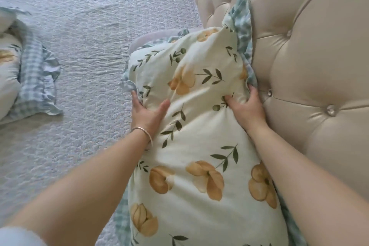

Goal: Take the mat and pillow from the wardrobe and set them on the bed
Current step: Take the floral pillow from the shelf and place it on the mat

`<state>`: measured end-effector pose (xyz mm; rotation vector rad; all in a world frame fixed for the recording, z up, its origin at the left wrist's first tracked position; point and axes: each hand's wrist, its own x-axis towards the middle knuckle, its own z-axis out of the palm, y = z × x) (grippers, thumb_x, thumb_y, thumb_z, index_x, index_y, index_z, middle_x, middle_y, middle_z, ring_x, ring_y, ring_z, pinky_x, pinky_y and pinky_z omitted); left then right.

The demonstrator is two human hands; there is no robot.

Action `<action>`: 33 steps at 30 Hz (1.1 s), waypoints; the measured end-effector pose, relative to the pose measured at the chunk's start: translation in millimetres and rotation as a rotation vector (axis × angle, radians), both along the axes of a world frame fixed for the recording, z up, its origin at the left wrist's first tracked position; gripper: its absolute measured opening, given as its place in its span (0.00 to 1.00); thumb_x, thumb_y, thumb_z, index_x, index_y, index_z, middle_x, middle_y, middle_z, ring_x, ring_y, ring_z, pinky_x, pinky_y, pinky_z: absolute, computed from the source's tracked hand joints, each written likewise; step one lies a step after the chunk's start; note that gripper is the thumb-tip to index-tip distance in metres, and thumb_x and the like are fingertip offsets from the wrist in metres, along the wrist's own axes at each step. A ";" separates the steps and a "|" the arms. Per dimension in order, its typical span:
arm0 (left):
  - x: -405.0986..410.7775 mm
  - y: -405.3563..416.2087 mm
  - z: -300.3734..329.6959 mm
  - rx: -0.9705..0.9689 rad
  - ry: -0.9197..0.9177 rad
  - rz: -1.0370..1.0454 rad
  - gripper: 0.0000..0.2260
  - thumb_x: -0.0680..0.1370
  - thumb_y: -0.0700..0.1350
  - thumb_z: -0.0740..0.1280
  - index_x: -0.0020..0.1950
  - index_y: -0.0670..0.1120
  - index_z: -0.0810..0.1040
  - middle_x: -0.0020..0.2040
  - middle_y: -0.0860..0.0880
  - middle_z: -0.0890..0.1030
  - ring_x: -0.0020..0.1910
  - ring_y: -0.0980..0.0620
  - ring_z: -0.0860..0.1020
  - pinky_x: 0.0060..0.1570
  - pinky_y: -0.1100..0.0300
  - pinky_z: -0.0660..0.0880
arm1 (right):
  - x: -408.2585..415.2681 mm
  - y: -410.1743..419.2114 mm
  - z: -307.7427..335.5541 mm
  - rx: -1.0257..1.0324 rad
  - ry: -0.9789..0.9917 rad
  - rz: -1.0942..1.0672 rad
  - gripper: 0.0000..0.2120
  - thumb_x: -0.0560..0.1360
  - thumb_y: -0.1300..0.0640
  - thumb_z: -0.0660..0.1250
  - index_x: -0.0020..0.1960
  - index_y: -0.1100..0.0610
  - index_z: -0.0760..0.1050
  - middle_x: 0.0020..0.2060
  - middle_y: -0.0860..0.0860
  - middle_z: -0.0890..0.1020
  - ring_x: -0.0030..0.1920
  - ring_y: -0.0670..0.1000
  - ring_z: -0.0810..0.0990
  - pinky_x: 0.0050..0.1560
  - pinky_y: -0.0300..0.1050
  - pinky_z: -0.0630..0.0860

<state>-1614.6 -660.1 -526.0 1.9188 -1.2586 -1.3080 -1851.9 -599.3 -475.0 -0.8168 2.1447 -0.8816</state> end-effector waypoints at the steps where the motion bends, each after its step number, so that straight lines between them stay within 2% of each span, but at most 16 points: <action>1: -1.2 -0.5 -3.1 0.015 -0.059 -0.006 0.50 0.66 0.65 0.71 0.76 0.59 0.40 0.77 0.44 0.58 0.74 0.42 0.61 0.71 0.45 0.58 | 0.6 -0.2 -3.4 0.007 0.039 0.006 0.37 0.70 0.45 0.70 0.73 0.51 0.57 0.68 0.54 0.72 0.67 0.57 0.71 0.66 0.51 0.68; 6: -3.7 -8.1 -10.4 0.044 -0.115 -0.013 0.53 0.63 0.67 0.71 0.75 0.58 0.40 0.77 0.46 0.58 0.74 0.42 0.61 0.72 0.44 0.58 | 2.7 -6.3 -10.2 0.062 0.179 0.045 0.34 0.73 0.46 0.67 0.73 0.53 0.58 0.65 0.57 0.75 0.64 0.61 0.73 0.62 0.53 0.70; 11: -3.7 -4.5 4.4 0.118 -0.244 -0.045 0.51 0.67 0.67 0.68 0.76 0.55 0.38 0.76 0.42 0.58 0.73 0.38 0.61 0.70 0.40 0.58 | 9.2 -1.2 -1.3 0.122 0.291 0.069 0.31 0.75 0.44 0.63 0.73 0.55 0.58 0.66 0.60 0.73 0.64 0.63 0.72 0.59 0.54 0.70; 14: -3.9 16.2 12.3 0.075 -0.442 -0.169 0.47 0.71 0.68 0.61 0.76 0.52 0.36 0.77 0.40 0.54 0.73 0.38 0.59 0.69 0.40 0.59 | 21.1 18.9 7.0 0.042 0.584 0.136 0.26 0.77 0.50 0.59 0.73 0.52 0.59 0.67 0.60 0.69 0.64 0.62 0.70 0.59 0.55 0.70; 16: -1.1 37.5 16.6 0.010 -0.521 -0.262 0.43 0.74 0.67 0.58 0.76 0.50 0.34 0.78 0.40 0.48 0.75 0.38 0.54 0.71 0.44 0.56 | 36.5 38.3 10.9 -0.045 0.775 0.252 0.22 0.76 0.56 0.56 0.70 0.52 0.66 0.65 0.61 0.71 0.61 0.63 0.71 0.55 0.56 0.72; 18: 2.2 59.0 19.4 -0.020 -0.615 -0.377 0.39 0.76 0.66 0.54 0.76 0.50 0.35 0.78 0.40 0.43 0.76 0.39 0.48 0.74 0.46 0.50 | 56.1 57.7 8.6 -0.065 0.880 0.361 0.20 0.74 0.58 0.57 0.64 0.53 0.73 0.63 0.61 0.74 0.59 0.63 0.73 0.54 0.57 0.74; 22: 9.1 104.5 29.7 -0.108 -0.786 -0.658 0.32 0.79 0.62 0.47 0.77 0.51 0.37 0.77 0.44 0.35 0.76 0.43 0.34 0.75 0.43 0.42 | 92.5 99.6 9.8 0.076 0.832 0.479 0.20 0.72 0.57 0.62 0.64 0.53 0.73 0.68 0.58 0.71 0.68 0.62 0.67 0.67 0.59 0.65; 24: 16.9 126.2 39.6 -0.095 -0.799 -0.810 0.30 0.80 0.61 0.46 0.77 0.51 0.38 0.77 0.46 0.35 0.76 0.45 0.34 0.75 0.44 0.39 | 102.4 117.4 19.7 0.152 0.797 0.524 0.21 0.73 0.56 0.61 0.66 0.54 0.72 0.69 0.56 0.69 0.70 0.59 0.64 0.70 0.56 0.61; 27: 37.8 153.8 58.5 -0.113 -0.788 -0.950 0.29 0.80 0.58 0.51 0.77 0.51 0.46 0.79 0.47 0.45 0.77 0.46 0.42 0.75 0.47 0.44 | 122.3 133.9 43.7 0.248 0.665 0.556 0.19 0.74 0.55 0.58 0.65 0.54 0.71 0.66 0.53 0.71 0.67 0.55 0.66 0.65 0.50 0.64; 29: 55.7 169.6 74.6 -0.171 -0.798 -1.012 0.27 0.78 0.54 0.56 0.75 0.52 0.53 0.78 0.48 0.54 0.77 0.47 0.49 0.75 0.49 0.50 | 142.9 142.2 63.1 0.279 0.423 0.487 0.18 0.75 0.55 0.57 0.64 0.54 0.71 0.62 0.53 0.75 0.61 0.55 0.71 0.58 0.47 0.69; 31: 74.7 181.7 91.6 -0.179 -0.811 -1.004 0.25 0.78 0.51 0.58 0.74 0.52 0.56 0.75 0.48 0.59 0.75 0.48 0.54 0.74 0.51 0.54 | 164.6 151.4 77.3 0.283 0.277 0.458 0.16 0.75 0.56 0.58 0.61 0.53 0.73 0.57 0.53 0.79 0.57 0.56 0.75 0.53 0.46 0.72; 33: 93.6 189.5 108.5 -0.177 -0.829 -0.930 0.24 0.79 0.52 0.57 0.75 0.50 0.56 0.74 0.48 0.62 0.73 0.47 0.59 0.72 0.52 0.58 | 184.4 158.2 89.5 0.282 0.264 0.493 0.13 0.75 0.56 0.58 0.58 0.55 0.73 0.54 0.54 0.80 0.53 0.56 0.77 0.50 0.47 0.74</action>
